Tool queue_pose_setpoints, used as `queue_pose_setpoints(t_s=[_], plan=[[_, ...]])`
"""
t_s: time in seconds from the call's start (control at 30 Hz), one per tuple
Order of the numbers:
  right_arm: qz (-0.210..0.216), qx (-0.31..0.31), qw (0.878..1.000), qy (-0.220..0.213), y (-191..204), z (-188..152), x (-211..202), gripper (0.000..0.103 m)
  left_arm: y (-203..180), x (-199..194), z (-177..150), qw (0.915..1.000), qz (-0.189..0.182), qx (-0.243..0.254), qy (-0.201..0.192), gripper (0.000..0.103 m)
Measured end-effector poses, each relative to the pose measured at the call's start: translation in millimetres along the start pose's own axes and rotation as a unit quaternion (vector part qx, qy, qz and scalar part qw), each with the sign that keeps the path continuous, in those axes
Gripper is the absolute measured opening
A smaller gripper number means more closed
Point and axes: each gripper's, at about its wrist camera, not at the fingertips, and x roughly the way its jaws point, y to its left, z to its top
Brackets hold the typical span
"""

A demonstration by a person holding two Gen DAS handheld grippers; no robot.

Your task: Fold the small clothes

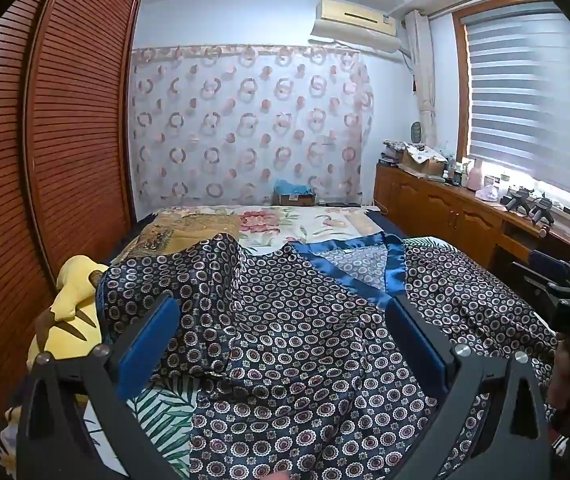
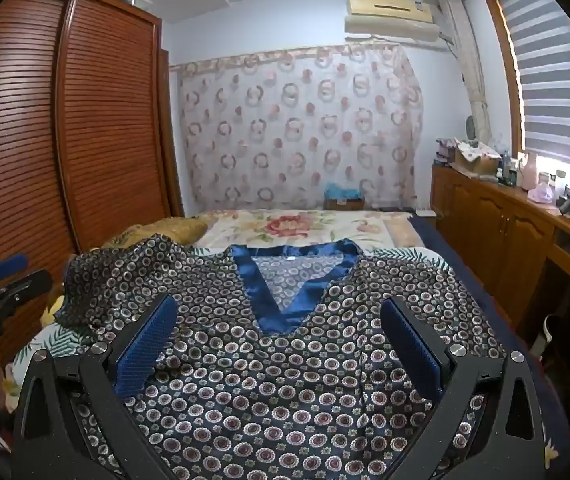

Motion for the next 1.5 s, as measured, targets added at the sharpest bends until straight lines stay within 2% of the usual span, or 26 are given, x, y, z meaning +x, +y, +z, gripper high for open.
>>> queue_pose_setpoints(t_s=[0.67,1.5], plan=[[0.000,0.000,1.000,0.004,1.1,0.4,3.3,0.103,4.8,4.1,-1.6,0.9998,0.015,-0.007,0.015,0.103],[0.000,0.000,1.000,0.006,-1.5,0.1,1.5,0.103,5.3,-1.1,0.4,0.9998,0.020,-0.001,0.009,0.103]])
